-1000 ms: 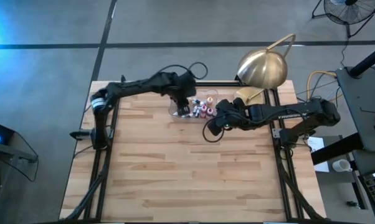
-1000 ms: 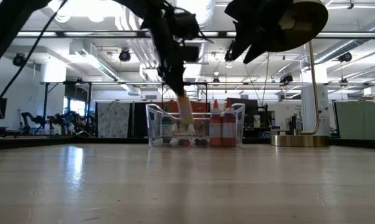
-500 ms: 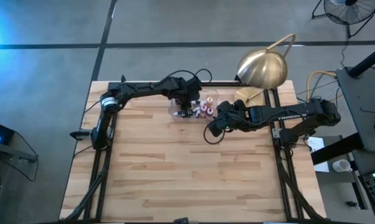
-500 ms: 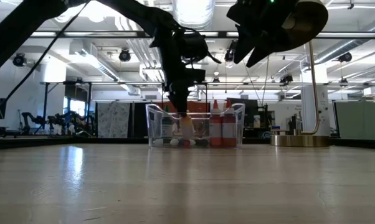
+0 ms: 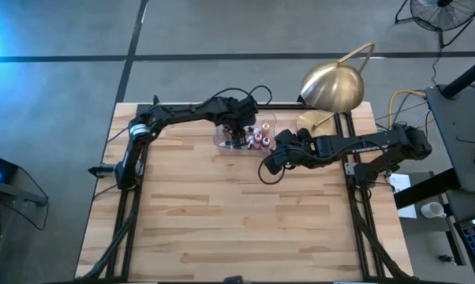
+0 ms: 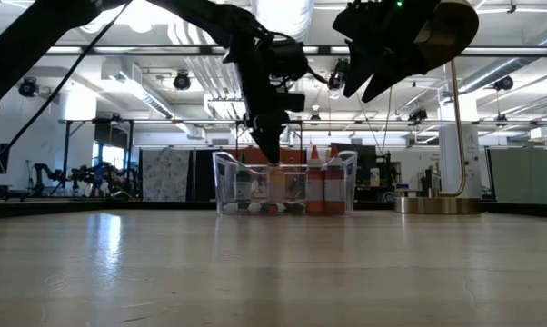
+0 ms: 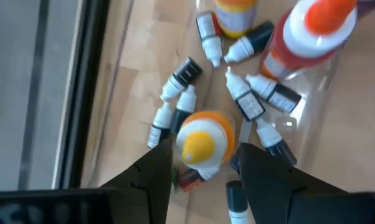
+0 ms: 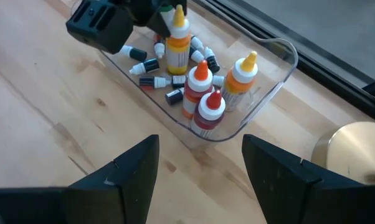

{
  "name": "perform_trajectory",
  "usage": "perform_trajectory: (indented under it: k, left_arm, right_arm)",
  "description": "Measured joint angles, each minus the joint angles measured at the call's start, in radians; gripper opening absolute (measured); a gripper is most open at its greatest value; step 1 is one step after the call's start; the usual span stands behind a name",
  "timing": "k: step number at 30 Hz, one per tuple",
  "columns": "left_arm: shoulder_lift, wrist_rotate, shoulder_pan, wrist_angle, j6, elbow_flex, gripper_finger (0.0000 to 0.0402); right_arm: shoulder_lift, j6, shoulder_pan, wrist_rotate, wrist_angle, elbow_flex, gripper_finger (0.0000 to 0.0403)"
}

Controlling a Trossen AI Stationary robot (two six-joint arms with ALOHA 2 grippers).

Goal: Pick & Place food coloring
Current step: Put the big yellow food coloring bottle into the transparent bin, then return to Home Position

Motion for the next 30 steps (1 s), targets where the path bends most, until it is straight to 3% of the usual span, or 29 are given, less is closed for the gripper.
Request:
perform_trajectory:
  k: [9, 15, 18, 26, 30]
  left_arm:
    - [-0.014, -0.038, -0.020, -0.092, 0.006, 0.115, 0.0155]
    - [-0.230, 0.139, -0.079, -0.058, -0.001, 0.074, 0.0155]
    - [-0.373, 0.205, -0.086, -0.023, -0.049, -0.068, 0.0155]
    - [-0.820, 0.228, -0.110, 0.259, -0.325, -0.581, 0.0156]
    - [-0.993, 0.227, -0.113, 0.305, -0.605, -0.759, 0.0156]
  right_arm:
    - [-0.004, -0.020, 0.006, 0.005, -0.005, -0.001, 0.0224]
    - [-0.038, -0.063, 0.006, 0.031, -0.045, -0.001, 0.0224]
    - [-0.080, -0.064, 0.007, 0.033, -0.076, -0.019, 0.0224]
    - [-0.343, -0.003, 0.090, 0.072, -0.105, -0.152, 0.0224]
    - [-0.492, 0.055, 0.091, 0.034, -0.133, -0.173, 0.0224]
